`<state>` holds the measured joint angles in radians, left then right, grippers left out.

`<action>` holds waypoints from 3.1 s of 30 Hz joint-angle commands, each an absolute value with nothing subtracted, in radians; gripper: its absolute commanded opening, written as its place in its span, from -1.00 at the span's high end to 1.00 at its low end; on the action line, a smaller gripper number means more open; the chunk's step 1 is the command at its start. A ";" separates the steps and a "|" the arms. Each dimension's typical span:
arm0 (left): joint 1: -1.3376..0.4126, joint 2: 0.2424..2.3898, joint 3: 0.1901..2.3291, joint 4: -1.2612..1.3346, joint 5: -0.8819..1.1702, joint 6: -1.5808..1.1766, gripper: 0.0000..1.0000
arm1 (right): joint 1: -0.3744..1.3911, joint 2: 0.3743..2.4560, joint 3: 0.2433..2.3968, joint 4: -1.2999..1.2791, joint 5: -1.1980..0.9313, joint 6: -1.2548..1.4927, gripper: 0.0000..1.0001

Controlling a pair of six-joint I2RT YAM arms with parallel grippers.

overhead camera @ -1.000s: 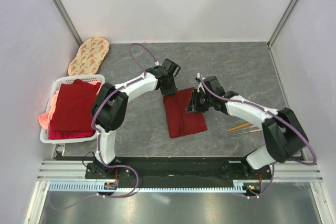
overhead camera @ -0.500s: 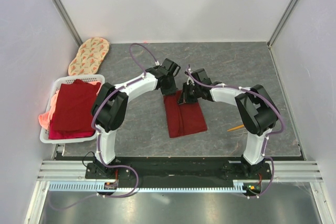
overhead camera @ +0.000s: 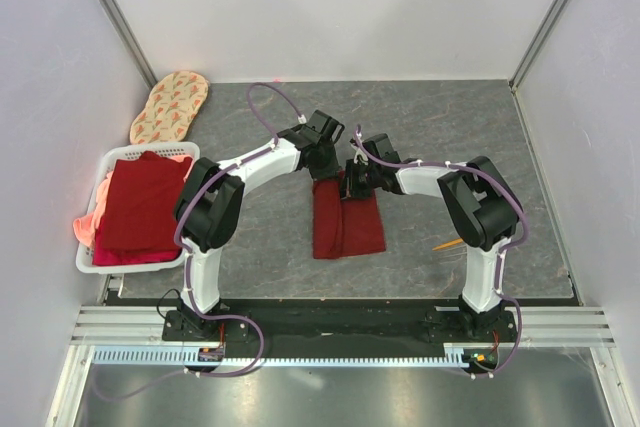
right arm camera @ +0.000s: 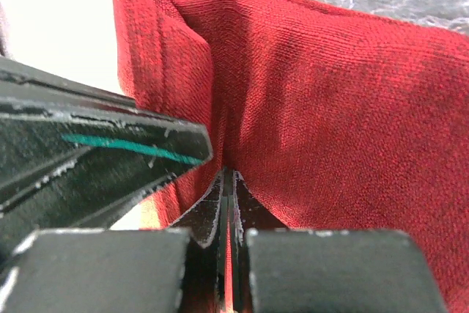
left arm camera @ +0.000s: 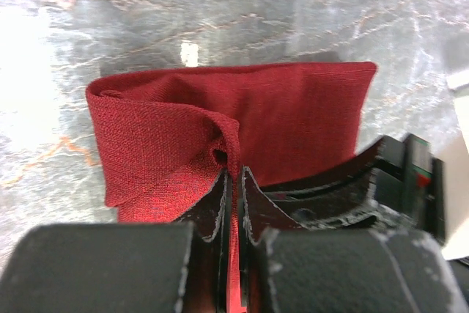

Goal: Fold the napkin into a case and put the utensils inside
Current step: Fold the lower triangle-folded napkin at the center of the board.

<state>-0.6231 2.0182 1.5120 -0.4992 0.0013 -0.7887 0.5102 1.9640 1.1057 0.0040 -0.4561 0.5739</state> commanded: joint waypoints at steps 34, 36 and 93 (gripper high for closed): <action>-0.624 2.071 1.571 -0.413 0.005 -0.910 0.96 | 0.454 1.930 1.038 -0.017 -0.422 0.538 1.00; -0.624 2.078 1.572 -0.407 -0.020 -0.928 0.96 | 0.454 1.925 1.042 -0.021 -0.423 0.537 1.00; -0.623 1.964 1.428 -0.273 0.081 -0.850 -0.29 | 0.451 1.924 1.100 -0.051 -0.429 0.543 1.00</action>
<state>-0.6231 2.0872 1.4624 -0.3103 0.0330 -0.9245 0.4515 1.9190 1.1069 -0.1104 -0.4412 0.5343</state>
